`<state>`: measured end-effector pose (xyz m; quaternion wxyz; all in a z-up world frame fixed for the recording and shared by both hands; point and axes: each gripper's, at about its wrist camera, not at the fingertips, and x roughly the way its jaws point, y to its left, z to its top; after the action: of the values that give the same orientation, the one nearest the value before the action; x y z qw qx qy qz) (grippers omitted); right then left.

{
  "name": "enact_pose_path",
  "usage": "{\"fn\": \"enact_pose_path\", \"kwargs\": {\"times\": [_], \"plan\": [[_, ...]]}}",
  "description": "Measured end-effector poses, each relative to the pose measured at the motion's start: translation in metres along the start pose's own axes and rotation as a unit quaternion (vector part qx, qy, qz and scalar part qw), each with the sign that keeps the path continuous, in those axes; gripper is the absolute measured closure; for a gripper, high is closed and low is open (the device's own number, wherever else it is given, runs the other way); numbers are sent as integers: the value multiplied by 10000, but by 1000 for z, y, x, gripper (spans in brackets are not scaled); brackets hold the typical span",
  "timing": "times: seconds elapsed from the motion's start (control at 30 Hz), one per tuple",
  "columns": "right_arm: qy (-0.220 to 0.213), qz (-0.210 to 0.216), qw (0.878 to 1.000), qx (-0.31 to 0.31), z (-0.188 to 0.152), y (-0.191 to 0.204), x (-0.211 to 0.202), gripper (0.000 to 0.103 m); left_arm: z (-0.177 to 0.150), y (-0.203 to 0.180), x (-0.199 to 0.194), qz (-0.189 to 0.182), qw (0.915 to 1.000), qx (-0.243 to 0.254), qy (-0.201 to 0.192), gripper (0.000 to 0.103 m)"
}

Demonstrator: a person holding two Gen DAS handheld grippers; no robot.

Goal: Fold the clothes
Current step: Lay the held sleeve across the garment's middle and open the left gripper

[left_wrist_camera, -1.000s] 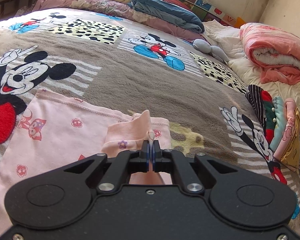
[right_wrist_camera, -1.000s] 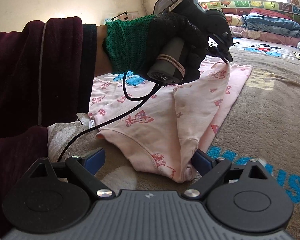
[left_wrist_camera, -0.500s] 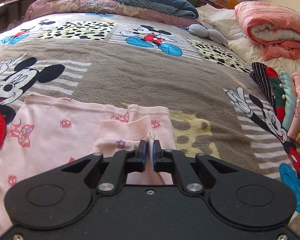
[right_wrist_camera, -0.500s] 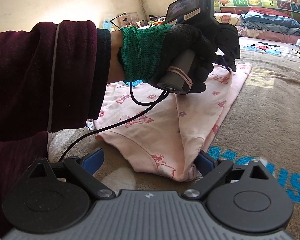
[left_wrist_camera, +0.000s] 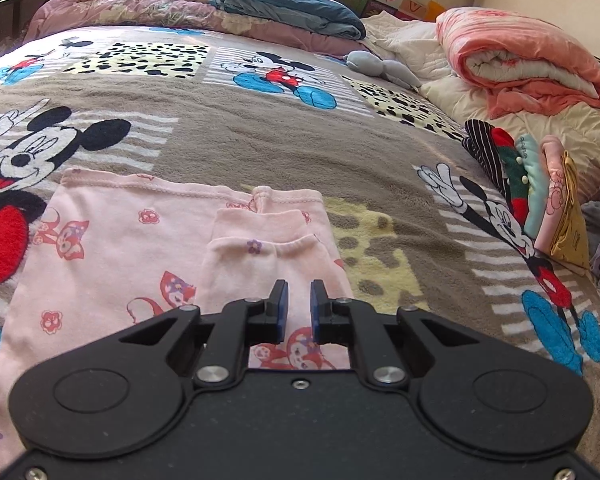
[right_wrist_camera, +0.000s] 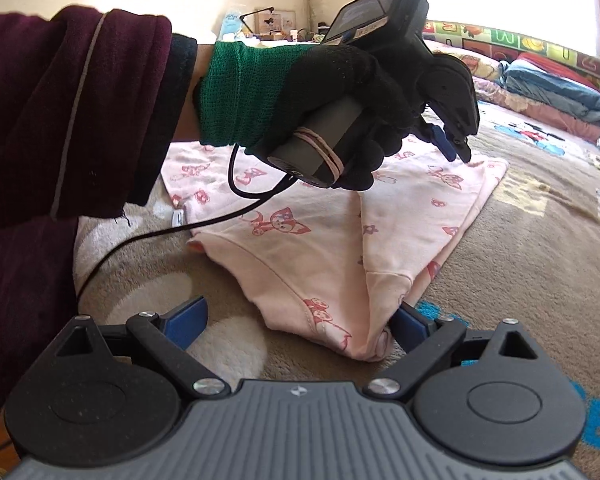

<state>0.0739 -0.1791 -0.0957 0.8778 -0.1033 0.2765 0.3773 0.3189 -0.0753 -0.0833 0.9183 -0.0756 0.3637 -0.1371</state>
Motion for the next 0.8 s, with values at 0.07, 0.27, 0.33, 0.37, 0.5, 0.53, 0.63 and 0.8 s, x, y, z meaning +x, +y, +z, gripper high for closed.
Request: {"fn": "enact_pose_path", "kwargs": {"times": [0.07,0.27,0.33,0.37,0.5,0.53,0.63,0.8], "plan": [[30,-85,9998,-201,0,5,0,8,-4,-7,0,-13,9999,166,43,96],[130,-290,9971,-696,1,17,5,8,-3,-18,5,-20,9991,396,160,96],[149,-305,9968,-728,0,19,5,8,-1,-19,8,-24,9989,409,228,96],[158,-308,9967,-736,0,19,5,8,1,-19,9,3,9989,406,229,96],[145,-247,9979,-583,1,16,5,8,11,-18,13,5,9995,150,265,93],[143,-237,9981,-556,1,16,5,8,14,-19,15,12,9995,138,295,90],[121,-225,9983,-520,-2,17,4,8,18,-29,23,314,9982,382,351,78],[96,-189,9986,-474,-4,15,3,8,18,-38,30,512,9964,597,328,96]]}}
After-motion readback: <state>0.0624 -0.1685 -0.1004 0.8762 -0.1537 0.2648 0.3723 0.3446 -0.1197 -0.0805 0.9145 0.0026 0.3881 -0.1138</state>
